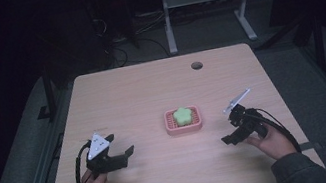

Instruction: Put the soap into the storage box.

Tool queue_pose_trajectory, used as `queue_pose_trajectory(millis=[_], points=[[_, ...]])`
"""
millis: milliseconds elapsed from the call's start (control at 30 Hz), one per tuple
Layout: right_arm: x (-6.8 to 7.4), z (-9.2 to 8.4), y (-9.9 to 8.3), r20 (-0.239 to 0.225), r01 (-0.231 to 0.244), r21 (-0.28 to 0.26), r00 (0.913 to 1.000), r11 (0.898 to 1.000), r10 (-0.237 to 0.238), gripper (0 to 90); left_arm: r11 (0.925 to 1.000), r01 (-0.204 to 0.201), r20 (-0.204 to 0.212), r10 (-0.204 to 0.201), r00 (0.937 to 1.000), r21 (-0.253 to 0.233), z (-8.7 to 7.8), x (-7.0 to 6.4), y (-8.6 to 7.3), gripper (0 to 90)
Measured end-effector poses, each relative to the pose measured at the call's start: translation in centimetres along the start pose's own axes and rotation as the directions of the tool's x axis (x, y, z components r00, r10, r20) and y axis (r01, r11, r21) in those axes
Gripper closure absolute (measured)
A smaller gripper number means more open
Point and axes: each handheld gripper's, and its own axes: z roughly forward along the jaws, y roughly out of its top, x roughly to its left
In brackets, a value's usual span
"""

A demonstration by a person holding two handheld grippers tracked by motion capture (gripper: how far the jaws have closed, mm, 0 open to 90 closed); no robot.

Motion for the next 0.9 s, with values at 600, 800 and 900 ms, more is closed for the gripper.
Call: queue_pose_trajectory(millis=[600,800,900], points=[[2.0,-1.4,-6.1,0.041,-0.071,-0.135,0.9962,0.988,0.077,23.4,0.9999,-0.012,0.006,0.012,0.9999,-0.002,0.3,-0.2,0.1,14.3],[2.9,-1.8,-7.6,0.058,-0.069,-0.163,0.9952,0.984,0.079,22.8,0.9997,-0.025,0.010,0.025,0.9996,0.002,0.3,-0.3,0.3,14.3],[3.2,-1.6,-7.8,0.042,-0.079,-0.174,0.9953,0.982,0.087,21.3,0.9998,-0.020,0.006,0.020,0.9998,0.001,0.4,-0.3,0.2,14.3]])
